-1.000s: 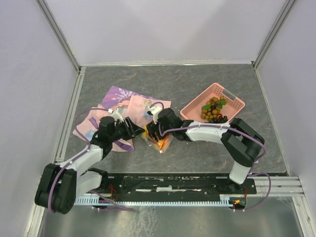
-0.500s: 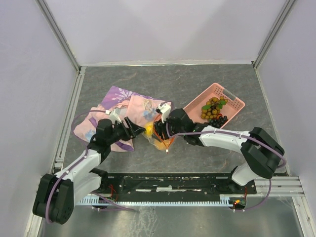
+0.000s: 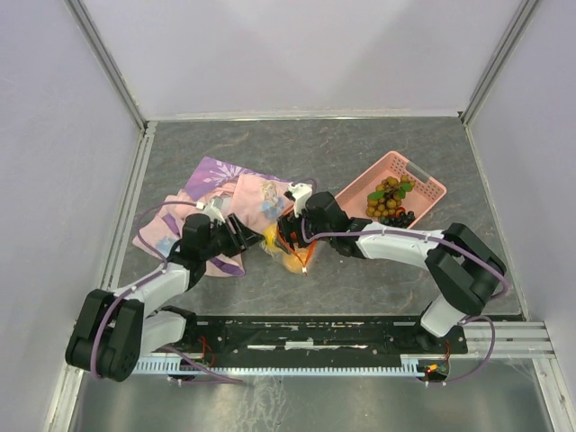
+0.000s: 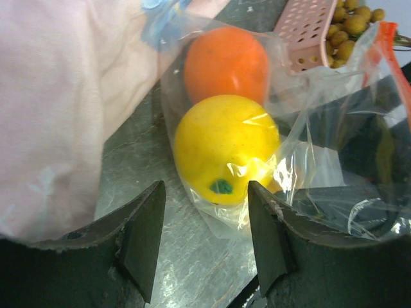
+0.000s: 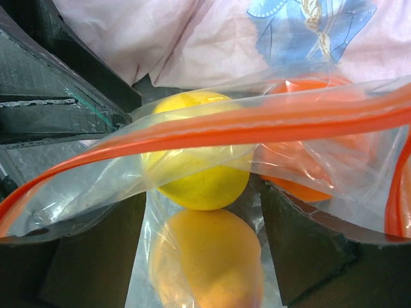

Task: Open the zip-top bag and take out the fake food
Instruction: Pick up the fake fruit from the zipper food storage bag.

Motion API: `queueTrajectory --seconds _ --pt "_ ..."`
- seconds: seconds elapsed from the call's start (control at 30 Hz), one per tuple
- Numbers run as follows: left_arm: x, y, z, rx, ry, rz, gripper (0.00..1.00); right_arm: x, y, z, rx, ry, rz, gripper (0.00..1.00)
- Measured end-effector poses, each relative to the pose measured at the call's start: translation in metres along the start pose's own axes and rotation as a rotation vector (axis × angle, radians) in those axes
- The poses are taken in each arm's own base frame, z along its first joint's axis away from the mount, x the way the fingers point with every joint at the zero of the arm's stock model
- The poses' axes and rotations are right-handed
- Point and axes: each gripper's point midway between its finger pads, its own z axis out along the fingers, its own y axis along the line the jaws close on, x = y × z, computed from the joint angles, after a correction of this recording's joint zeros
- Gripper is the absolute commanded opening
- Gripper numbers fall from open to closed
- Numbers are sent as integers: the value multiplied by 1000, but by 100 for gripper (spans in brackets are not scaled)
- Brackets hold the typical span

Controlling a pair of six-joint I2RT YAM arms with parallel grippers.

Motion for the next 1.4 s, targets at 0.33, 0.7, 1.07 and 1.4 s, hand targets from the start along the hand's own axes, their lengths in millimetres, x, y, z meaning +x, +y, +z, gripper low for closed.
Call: queueTrajectory --seconds 0.33,0.7,1.07,1.4 --pt "-6 3 15 -2 8 -3 47 -7 4 9 -13 -2 30 86" --pt "2 8 28 17 56 -15 43 -3 -10 32 69 65 60 86" --pt "3 10 31 22 67 -17 45 8 -13 44 134 146 23 79" --pt "-7 -3 20 37 17 6 67 14 -17 36 126 117 42 44"
